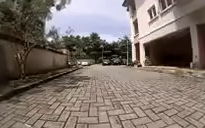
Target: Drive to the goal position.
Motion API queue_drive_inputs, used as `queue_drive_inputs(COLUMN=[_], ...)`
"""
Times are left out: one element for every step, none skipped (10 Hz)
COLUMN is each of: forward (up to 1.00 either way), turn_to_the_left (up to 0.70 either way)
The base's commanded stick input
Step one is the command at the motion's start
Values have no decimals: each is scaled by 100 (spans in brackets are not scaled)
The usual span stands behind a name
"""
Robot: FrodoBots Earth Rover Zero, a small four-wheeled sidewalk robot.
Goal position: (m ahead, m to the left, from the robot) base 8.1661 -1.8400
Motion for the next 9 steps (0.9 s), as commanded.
queue_drive_inputs(forward=[50,50,50,50,50,50,50,50,50], turn_to_the_left=[0,0,0,0,0,0,0,0,0])
